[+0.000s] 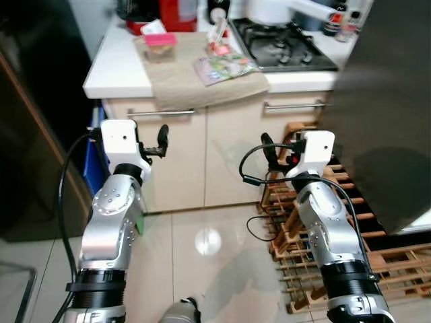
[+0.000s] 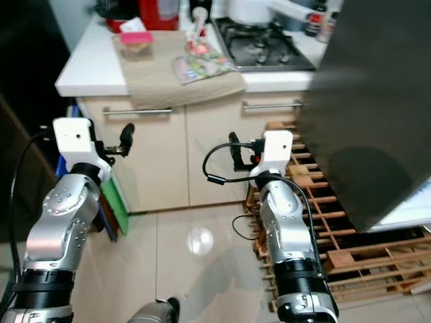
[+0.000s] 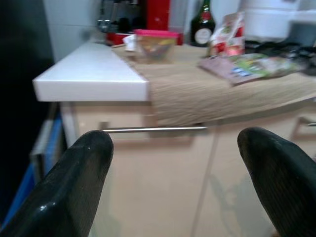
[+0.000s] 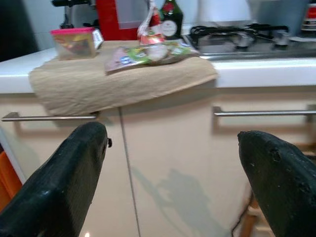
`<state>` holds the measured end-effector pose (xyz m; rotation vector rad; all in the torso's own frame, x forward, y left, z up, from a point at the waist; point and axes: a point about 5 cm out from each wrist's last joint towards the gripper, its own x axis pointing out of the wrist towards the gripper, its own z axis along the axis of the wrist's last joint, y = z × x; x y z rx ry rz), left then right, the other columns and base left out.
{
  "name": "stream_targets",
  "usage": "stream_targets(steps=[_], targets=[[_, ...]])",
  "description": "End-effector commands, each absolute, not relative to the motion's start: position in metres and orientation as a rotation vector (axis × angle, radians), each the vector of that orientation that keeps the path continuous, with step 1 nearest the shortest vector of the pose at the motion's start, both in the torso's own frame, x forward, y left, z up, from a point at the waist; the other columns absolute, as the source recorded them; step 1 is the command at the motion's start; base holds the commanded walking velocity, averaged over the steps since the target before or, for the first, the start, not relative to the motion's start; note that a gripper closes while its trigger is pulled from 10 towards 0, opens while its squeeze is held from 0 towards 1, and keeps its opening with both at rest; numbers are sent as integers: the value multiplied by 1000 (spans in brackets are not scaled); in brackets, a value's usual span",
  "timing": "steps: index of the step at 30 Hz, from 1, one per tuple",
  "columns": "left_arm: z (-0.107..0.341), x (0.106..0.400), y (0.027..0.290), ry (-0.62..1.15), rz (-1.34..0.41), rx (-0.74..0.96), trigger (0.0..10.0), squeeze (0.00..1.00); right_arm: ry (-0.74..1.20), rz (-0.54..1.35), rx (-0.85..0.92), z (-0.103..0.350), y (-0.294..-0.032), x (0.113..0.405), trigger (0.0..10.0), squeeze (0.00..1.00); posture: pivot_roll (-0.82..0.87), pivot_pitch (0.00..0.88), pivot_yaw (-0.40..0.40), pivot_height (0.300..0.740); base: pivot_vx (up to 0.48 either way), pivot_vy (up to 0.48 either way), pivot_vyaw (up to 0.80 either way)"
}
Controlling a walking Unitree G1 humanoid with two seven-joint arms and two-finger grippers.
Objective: Restocking fridge
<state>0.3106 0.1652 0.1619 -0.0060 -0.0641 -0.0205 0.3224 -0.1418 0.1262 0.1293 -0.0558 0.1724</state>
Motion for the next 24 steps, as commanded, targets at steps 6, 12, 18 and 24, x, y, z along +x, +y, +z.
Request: stream_targets(steps=[6,12,18,24], targets=[[175,312,160,-128,-68,17,10000,0,-128,171,107,142,-140,327,10000,0,-4,32,-27,740,357,0,90],[179,314,162,-142,-62,10,10000,0,-149,140,118,144,-140,325,10000,0,-8,27,-1,740,480,0,0],[185,318,161,-168,-85,13,10000,0,-143,143,117,140,-135,320,10000,0,-14,30,0,740,480,0,0],[187,320,166,-167,-56,-23,10000,0,-140,137,115,139,-135,320,10000,0,-8,22,-1,740,479,0,0]])
